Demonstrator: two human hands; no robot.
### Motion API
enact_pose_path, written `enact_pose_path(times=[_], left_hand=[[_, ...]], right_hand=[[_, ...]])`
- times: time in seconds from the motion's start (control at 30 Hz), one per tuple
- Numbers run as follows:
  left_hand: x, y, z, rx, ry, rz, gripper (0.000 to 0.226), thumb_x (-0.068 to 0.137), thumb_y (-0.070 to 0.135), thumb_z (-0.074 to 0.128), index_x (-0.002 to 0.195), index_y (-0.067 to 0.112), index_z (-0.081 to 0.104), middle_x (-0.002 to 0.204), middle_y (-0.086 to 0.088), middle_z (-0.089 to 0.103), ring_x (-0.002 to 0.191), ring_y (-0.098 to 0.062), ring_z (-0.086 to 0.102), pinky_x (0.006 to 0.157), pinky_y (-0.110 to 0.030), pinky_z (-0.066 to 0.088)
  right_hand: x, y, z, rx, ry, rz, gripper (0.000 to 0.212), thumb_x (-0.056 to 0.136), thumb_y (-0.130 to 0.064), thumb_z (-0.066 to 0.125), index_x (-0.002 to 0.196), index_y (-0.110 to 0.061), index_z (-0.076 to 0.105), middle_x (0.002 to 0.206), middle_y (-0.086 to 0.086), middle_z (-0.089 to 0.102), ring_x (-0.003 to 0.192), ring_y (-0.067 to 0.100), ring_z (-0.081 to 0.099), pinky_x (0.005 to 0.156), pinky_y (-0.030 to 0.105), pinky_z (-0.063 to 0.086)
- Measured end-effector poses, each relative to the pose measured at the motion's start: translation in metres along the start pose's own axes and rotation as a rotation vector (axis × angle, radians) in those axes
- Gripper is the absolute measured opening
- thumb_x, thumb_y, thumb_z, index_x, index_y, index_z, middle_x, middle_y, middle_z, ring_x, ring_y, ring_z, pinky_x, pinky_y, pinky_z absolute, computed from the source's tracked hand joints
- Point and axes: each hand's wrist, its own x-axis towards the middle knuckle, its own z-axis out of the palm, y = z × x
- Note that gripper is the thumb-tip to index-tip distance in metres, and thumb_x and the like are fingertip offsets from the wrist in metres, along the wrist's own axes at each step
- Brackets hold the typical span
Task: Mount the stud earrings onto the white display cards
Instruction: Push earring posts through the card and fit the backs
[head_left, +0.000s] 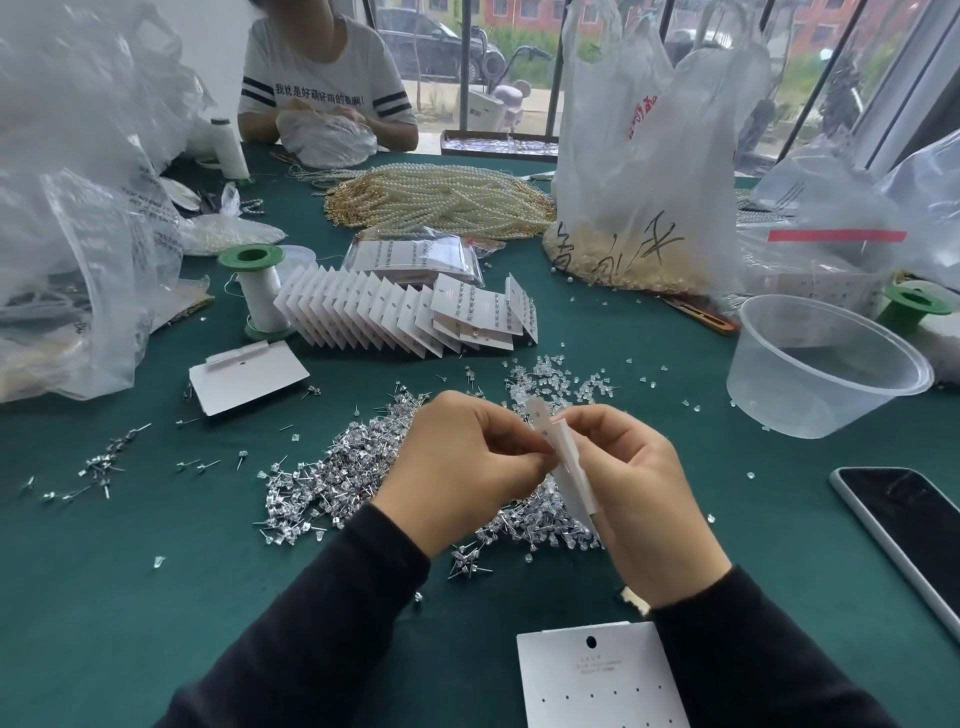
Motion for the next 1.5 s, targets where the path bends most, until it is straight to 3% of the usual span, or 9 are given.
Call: enact_pose_path(times=[0.1, 0.23, 0.4, 0.6, 0.8, 0.97, 1.23, 1.33, 1.5], left_hand=[[0.000, -0.001, 0.001, -0.052, 0.002, -0.071, 0.008, 0.071, 0.003, 0.072, 0.069, 0.010, 0.075, 0.060, -0.014, 0.069, 0.053, -0.015, 0.058, 0.056, -0.027, 0.052], [-0.001, 0.003, 0.005, -0.442, -0.114, -0.282, 0.011, 0.080, 0.002, 0.062, 0.080, -0.005, 0.071, 0.080, -0.020, 0.071, 0.067, -0.018, 0.066, 0.065, -0.024, 0.057], [0.000, 0.004, 0.003, -0.970, -0.192, -0.545, 0.046, 0.078, 0.038, 0.061, 0.095, -0.004, 0.067, 0.084, -0.015, 0.069, 0.081, -0.023, 0.064, 0.078, -0.030, 0.056], [0.001, -0.001, 0.007, -0.843, -0.064, -0.508, 0.009, 0.077, -0.003, 0.053, 0.076, 0.000, 0.060, 0.074, -0.014, 0.059, 0.058, -0.017, 0.059, 0.057, -0.023, 0.055], [0.004, -0.002, 0.007, -0.795, 0.020, -0.497, 0.012, 0.080, -0.004, 0.050, 0.074, 0.000, 0.060, 0.066, -0.011, 0.059, 0.053, -0.015, 0.057, 0.050, -0.022, 0.054], [0.001, -0.008, 0.010, -0.655, -0.049, -0.405, 0.025, 0.074, 0.016, 0.070, 0.086, -0.005, 0.063, 0.079, -0.018, 0.062, 0.066, -0.021, 0.061, 0.067, -0.030, 0.056], [0.001, -0.007, 0.016, -0.602, 0.059, -0.363, 0.033, 0.082, 0.005, 0.061, 0.049, 0.006, 0.065, 0.059, -0.009, 0.067, 0.054, -0.016, 0.065, 0.051, -0.024, 0.055], [0.002, -0.007, 0.015, -0.519, 0.152, -0.339, 0.023, 0.083, 0.003, 0.061, 0.060, 0.004, 0.059, 0.059, -0.008, 0.065, 0.051, -0.013, 0.064, 0.048, -0.023, 0.055], [0.006, -0.010, 0.008, -0.427, 0.209, -0.367, 0.019, 0.084, 0.005, 0.060, 0.066, 0.004, 0.053, 0.066, -0.009, 0.066, 0.052, -0.013, 0.065, 0.051, -0.027, 0.055]], right_hand=[[0.001, 0.003, 0.001, -0.052, 0.010, -0.049, 0.013, 0.082, -0.005, 0.064, 0.072, -0.013, 0.065, 0.067, 0.006, 0.064, 0.059, 0.016, 0.055, 0.050, 0.022, 0.046], [0.003, 0.008, 0.002, -0.459, 0.138, -0.341, 0.015, 0.082, 0.000, 0.063, 0.076, -0.013, 0.063, 0.078, 0.003, 0.065, 0.073, 0.010, 0.061, 0.067, 0.020, 0.050], [0.005, 0.012, 0.002, -0.764, 0.246, -0.672, 0.012, 0.076, 0.005, 0.065, 0.078, -0.007, 0.064, 0.082, 0.001, 0.059, 0.076, 0.006, 0.054, 0.071, 0.014, 0.045], [0.005, 0.012, 0.000, -0.756, 0.148, -0.652, 0.009, 0.075, -0.002, 0.070, 0.082, -0.006, 0.066, 0.088, 0.001, 0.060, 0.080, 0.007, 0.059, 0.071, 0.019, 0.050], [0.005, 0.009, -0.003, -0.829, 0.124, -0.680, 0.009, 0.073, 0.004, 0.070, 0.075, -0.004, 0.066, 0.087, 0.003, 0.061, 0.078, 0.007, 0.057, 0.071, 0.016, 0.047], [0.005, 0.013, 0.001, -0.892, 0.193, -0.728, 0.002, 0.075, 0.002, 0.062, 0.074, 0.000, 0.064, 0.084, 0.009, 0.059, 0.075, 0.009, 0.051, 0.071, 0.004, 0.038], [0.005, 0.013, 0.002, -0.847, 0.219, -0.703, 0.003, 0.076, 0.000, 0.064, 0.073, -0.002, 0.065, 0.083, 0.005, 0.058, 0.076, 0.006, 0.051, 0.072, 0.002, 0.037], [0.008, 0.008, -0.002, -0.793, 0.174, -0.653, 0.007, 0.079, -0.003, 0.062, 0.080, -0.006, 0.068, 0.087, 0.000, 0.060, 0.082, 0.004, 0.055, 0.077, 0.007, 0.041], [0.027, -0.003, -0.042, -0.946, 0.357, -0.409, 0.019, 0.083, 0.002, 0.057, 0.089, -0.012, 0.069, 0.086, -0.001, 0.063, 0.080, 0.012, 0.059, 0.076, 0.012, 0.040]])
